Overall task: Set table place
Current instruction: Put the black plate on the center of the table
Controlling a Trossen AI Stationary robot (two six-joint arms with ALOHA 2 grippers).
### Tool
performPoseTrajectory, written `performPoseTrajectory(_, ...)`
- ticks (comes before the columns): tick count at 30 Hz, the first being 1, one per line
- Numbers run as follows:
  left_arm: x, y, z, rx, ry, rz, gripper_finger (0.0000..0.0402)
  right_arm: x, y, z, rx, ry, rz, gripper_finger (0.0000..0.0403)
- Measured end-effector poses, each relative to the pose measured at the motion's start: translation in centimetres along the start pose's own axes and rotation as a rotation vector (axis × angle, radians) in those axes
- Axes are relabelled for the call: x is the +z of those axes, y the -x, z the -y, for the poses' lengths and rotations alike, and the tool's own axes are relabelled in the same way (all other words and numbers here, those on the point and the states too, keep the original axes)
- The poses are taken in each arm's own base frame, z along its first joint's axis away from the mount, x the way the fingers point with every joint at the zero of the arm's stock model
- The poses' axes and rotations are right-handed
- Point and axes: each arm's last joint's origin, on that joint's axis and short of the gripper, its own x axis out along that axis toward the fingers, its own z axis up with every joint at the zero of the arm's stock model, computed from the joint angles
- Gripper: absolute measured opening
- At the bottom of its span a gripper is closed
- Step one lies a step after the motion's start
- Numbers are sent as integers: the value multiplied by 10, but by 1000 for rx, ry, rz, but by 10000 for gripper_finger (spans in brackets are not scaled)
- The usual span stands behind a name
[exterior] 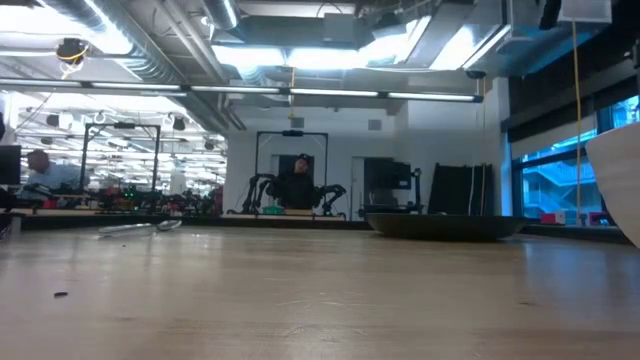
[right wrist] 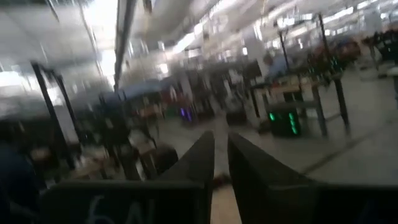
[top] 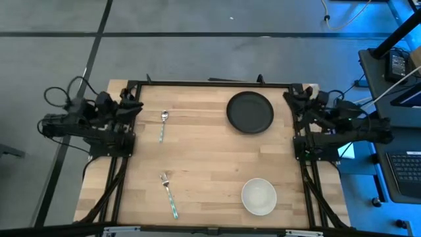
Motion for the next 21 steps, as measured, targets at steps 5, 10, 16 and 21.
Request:
performPoseTrajectory(5,25,0,9,-108,15,53,82,-11,-6,-2,-20,68,-131,48)
performPoseTrajectory(10,44,4,12,-117,-13,111,82,-14,-8,-2,-22,73,-147,48)
performPoseTrajectory(16,55,6,14,-101,5,147,82,-15,-8,-2,-26,31,-155,50)
performPoseTrajectory(21,59,7,14,-98,-30,159,82,-24,-9,-1,-47,10,-232,77)
